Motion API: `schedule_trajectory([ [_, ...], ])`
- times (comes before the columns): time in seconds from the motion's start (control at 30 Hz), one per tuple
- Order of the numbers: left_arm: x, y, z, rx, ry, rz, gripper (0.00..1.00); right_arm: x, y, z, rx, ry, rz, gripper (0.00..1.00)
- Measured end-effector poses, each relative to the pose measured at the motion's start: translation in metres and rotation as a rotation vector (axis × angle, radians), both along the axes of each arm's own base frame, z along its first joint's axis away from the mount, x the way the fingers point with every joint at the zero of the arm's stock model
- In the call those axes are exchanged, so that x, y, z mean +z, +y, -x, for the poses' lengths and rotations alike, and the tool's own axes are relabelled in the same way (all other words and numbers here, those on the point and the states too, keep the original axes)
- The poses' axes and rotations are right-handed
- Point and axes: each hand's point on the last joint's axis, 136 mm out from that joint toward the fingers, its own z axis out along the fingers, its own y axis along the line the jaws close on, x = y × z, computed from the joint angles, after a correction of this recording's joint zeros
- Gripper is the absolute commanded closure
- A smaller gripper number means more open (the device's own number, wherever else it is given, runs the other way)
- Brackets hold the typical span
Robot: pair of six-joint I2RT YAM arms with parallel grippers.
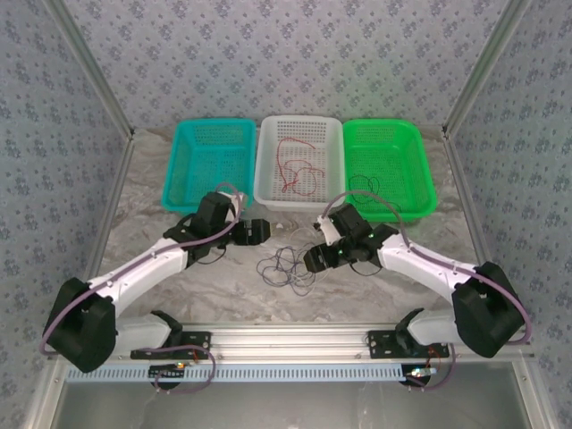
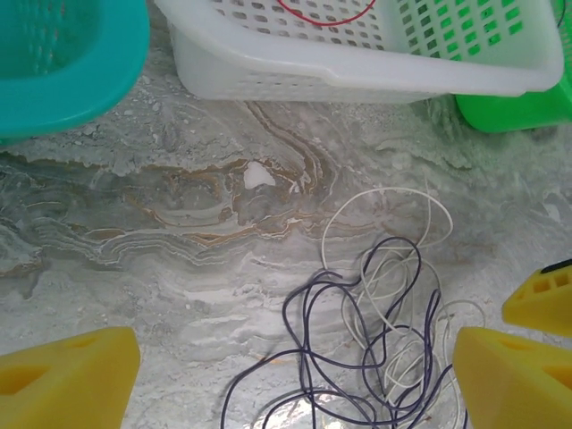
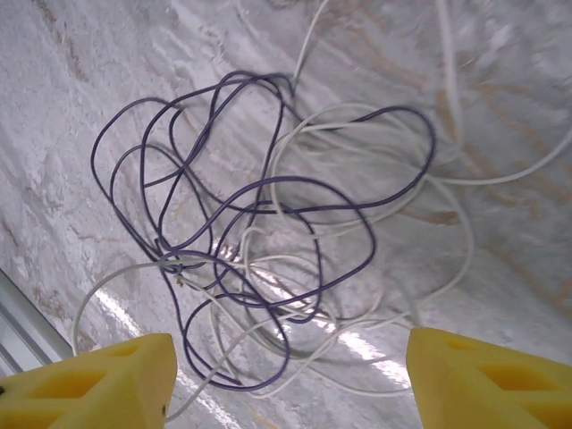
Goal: Untangle the cables
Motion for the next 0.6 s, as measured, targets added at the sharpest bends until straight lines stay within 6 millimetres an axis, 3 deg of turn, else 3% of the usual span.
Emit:
schedule_trajectory([
  [0.17,0.010,0.000,-0.005,0.019,-0.039,0.020,0.09,-0.004,0.005,-0.001,-0.026,-0.001,-0.030,0.43],
  [0.47,0.030,0.009,-0.008,0.060,-0.114,0.029,0.07,-0.026,0.017,0.011,-0.023,0.035,-0.037,0.47],
  [0.6,0.030,0.012,-0.006,0.067,-0.126,0.031,0.07,-0.026,0.019,0.011,-0.024,0.032,-0.042,0.52],
])
